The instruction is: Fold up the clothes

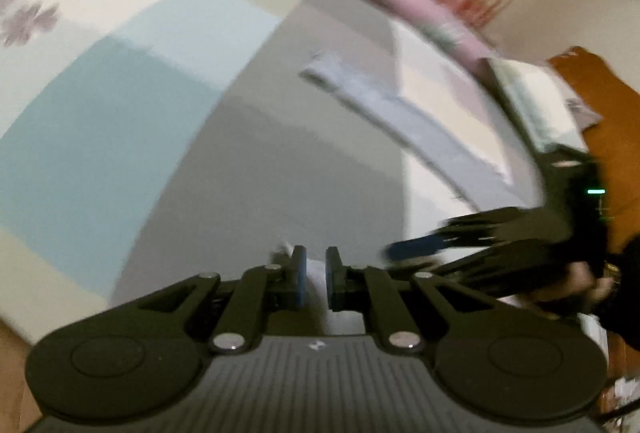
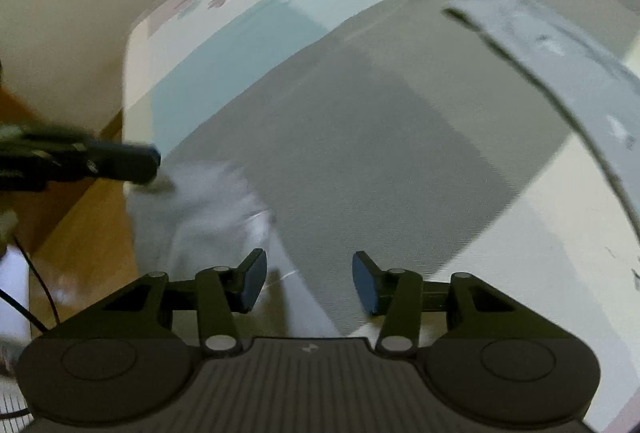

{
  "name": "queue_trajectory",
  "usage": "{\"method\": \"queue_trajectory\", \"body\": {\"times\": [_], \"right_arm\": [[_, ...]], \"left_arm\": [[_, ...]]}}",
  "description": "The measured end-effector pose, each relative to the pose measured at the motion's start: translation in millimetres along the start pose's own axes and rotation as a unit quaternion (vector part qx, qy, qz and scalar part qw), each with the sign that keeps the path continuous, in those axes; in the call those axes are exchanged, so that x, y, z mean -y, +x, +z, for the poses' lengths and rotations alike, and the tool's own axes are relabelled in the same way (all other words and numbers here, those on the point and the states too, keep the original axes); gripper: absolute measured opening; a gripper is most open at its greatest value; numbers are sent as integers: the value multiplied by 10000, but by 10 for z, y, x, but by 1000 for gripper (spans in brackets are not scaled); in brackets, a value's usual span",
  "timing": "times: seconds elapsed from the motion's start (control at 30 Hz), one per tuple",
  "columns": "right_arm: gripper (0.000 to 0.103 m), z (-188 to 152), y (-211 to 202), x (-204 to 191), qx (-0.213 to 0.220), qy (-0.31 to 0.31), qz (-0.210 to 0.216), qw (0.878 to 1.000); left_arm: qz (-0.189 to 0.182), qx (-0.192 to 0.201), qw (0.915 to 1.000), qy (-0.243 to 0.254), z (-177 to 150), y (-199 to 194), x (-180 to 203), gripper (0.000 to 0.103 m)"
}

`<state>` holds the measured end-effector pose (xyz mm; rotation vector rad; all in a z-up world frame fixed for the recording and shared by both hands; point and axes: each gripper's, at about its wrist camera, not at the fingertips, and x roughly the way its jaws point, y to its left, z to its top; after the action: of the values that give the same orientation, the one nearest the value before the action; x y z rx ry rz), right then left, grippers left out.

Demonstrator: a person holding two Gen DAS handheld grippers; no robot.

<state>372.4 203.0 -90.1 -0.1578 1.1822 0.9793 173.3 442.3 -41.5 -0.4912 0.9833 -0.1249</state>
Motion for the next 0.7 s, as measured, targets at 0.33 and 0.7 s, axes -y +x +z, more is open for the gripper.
{"method": "queue_trajectory", "body": {"times": [0.33, 0.7], "right_arm": [[53, -562, -677, 231, -39, 625, -599, 9962], [44, -1647, -502, -403, -968, -520, -638, 9919]], "left_arm": [[537, -653, 9964, 104, -212, 104, 54, 23], [1643, -712, 9814, 696, -443, 327, 337, 47]]}}
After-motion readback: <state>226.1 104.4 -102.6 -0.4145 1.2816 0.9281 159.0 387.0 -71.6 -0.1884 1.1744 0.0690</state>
